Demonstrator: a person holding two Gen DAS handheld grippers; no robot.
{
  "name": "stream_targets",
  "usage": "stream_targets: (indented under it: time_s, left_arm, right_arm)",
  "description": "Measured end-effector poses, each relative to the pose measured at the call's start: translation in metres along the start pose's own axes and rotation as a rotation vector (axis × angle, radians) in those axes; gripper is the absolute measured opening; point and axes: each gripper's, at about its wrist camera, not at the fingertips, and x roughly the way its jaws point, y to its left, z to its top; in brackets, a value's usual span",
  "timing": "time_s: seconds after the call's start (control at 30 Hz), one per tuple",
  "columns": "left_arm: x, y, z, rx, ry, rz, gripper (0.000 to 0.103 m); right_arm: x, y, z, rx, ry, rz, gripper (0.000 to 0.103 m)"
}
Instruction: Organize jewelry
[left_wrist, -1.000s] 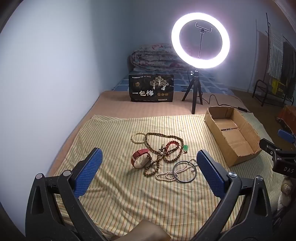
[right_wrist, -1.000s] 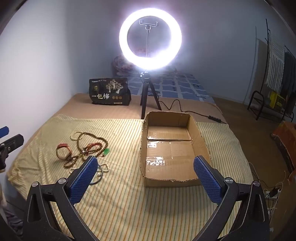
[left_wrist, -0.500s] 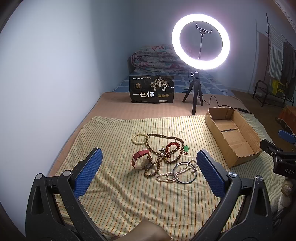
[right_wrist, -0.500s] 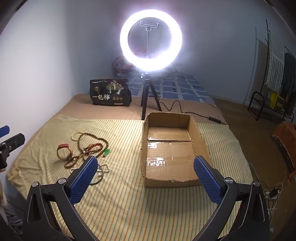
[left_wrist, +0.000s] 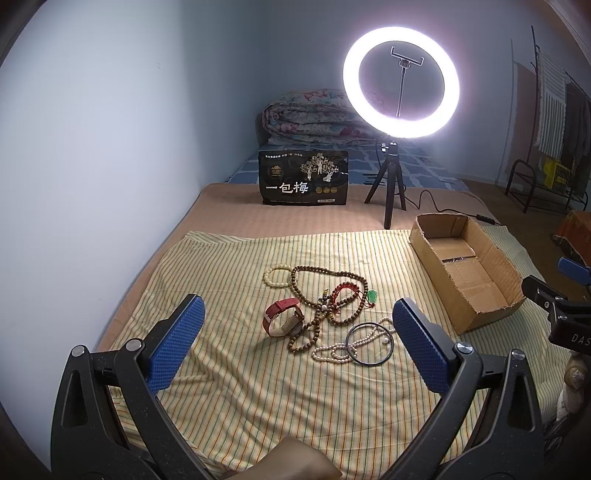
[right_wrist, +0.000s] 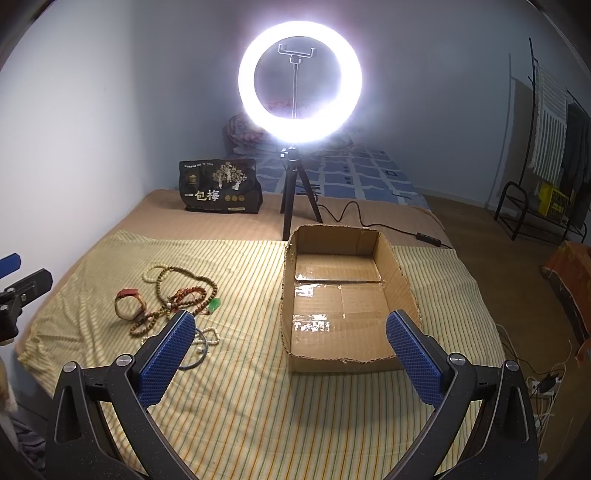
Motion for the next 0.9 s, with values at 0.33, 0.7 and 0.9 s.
stream_targets:
  time_s: [0.33,0.7,0.9]
  left_arm:
    - [0.0,0.0,0.0006,0.0,0.0,-0.001,0.103]
    - [-0.0001,-0.0001,0.0003,0.001,-0.001,0.0,0.103]
    - [0.0,0.0,-0.0001,0.0,-0.001,0.0,0.103]
  right_arm:
    - [-0.0003,0.0012,0.001,-0.001,0.001,0.002,0.103]
    - [-0.0003,0.002,0.0004,0.001,0.001,0.005,0.103]
    - [0.0001,0.0022,-0.0005,0.002,0.003,0.006,0.103]
